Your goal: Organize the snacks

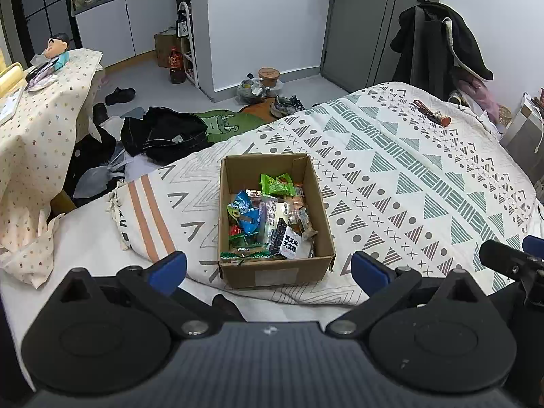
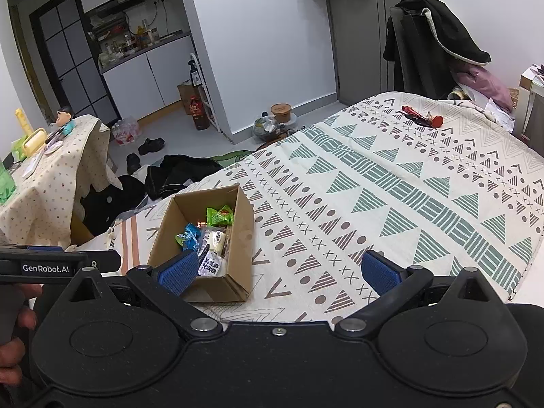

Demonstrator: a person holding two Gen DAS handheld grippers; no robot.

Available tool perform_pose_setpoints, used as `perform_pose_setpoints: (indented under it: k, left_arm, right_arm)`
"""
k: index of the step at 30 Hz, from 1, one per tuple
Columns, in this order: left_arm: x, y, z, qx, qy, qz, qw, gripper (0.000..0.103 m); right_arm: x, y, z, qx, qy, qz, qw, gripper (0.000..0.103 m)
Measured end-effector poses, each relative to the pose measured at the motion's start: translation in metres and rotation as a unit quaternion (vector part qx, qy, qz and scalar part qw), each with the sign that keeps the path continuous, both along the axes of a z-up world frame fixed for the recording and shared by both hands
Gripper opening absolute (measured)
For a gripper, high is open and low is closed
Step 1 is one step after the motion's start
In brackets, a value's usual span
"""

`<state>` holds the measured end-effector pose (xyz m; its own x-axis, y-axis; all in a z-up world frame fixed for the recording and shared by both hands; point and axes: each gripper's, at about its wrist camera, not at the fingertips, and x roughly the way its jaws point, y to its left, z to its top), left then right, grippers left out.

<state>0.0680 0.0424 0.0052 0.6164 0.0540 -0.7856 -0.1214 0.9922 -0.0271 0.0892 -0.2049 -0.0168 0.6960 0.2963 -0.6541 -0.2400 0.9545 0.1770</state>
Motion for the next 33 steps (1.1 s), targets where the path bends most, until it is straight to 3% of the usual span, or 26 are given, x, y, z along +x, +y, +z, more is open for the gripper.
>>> perform_pose_setpoints:
  k: [33]
  left_arm:
    - [-0.0015,-0.0013,0.0029,-0.001,0.005,-0.002,1.0000,0.102]
  right_arm:
    - [-0.0011,-0.0009,0.0003,-0.002,-0.001,0.006,1.000,0.103]
